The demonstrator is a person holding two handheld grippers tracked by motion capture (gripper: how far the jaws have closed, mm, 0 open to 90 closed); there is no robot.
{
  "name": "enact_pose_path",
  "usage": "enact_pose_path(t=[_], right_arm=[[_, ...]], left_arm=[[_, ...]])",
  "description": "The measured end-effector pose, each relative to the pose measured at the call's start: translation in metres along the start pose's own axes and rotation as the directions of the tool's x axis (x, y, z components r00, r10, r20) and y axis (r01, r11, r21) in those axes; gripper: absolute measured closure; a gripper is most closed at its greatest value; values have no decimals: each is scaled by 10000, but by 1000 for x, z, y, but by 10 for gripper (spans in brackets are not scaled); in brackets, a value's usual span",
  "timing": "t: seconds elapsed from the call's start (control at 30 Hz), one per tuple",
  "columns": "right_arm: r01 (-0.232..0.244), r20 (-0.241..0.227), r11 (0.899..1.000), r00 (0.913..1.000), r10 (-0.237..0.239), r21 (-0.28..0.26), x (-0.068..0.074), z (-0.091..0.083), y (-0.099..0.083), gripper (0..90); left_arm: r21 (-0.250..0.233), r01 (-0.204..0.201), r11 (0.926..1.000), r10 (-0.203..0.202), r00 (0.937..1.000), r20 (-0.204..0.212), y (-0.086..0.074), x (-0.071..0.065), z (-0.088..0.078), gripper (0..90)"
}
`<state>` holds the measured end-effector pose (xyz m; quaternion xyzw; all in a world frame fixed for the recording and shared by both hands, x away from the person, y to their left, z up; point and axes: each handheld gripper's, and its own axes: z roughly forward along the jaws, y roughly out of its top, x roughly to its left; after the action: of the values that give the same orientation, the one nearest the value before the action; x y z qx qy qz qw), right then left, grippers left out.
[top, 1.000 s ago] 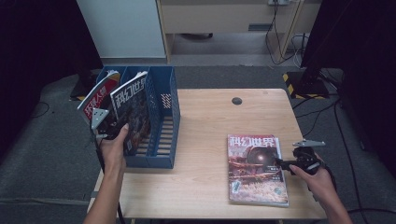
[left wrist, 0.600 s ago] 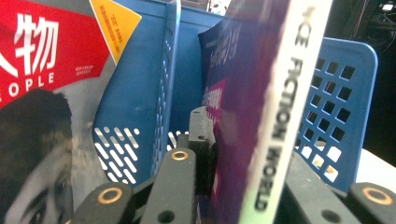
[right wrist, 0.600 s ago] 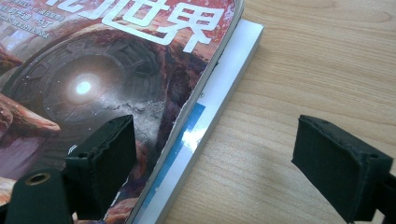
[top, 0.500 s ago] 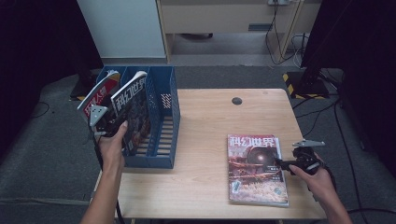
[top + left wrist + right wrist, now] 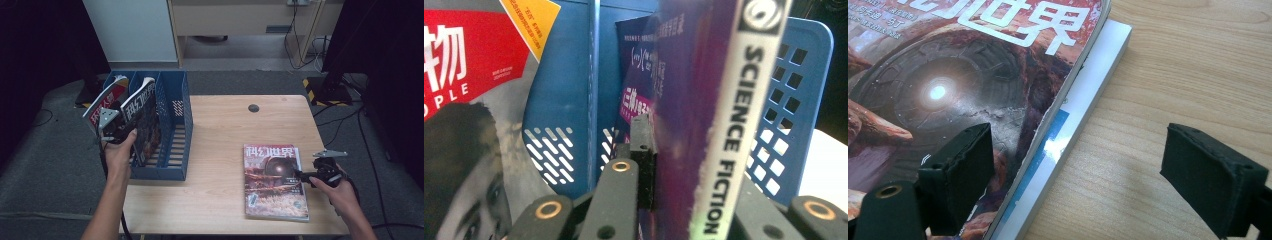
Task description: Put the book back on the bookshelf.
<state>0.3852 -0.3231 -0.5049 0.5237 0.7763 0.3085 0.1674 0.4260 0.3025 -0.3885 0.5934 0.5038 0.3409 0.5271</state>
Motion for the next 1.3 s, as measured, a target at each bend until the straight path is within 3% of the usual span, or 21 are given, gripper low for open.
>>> enact_pose_path(t=[0.3, 0.67, 0.97, 1.3], right_arm=[[21, -6, 10000, 10000, -21, -19, 1, 0, 0, 139], [-58, -6, 10000, 10000, 58, -53, 0, 0, 0, 139], [-78, 25, 10000, 10000, 79, -47, 0, 0, 0, 140], [-30, 34, 10000, 10000, 30, 29, 0, 1, -1, 140]], left_arm=[[-99, 143, 9998, -143, 9999, 1, 3, -2, -1, 824], [-391, -148, 9991, 155, 9997, 197, 4, -12, 5, 826], [-660, -301, 9974, 318, 9992, 251, 9, -11, 7, 827], [-994, -187, 9949, 208, 9996, 206, 7, -8, 8, 826]])
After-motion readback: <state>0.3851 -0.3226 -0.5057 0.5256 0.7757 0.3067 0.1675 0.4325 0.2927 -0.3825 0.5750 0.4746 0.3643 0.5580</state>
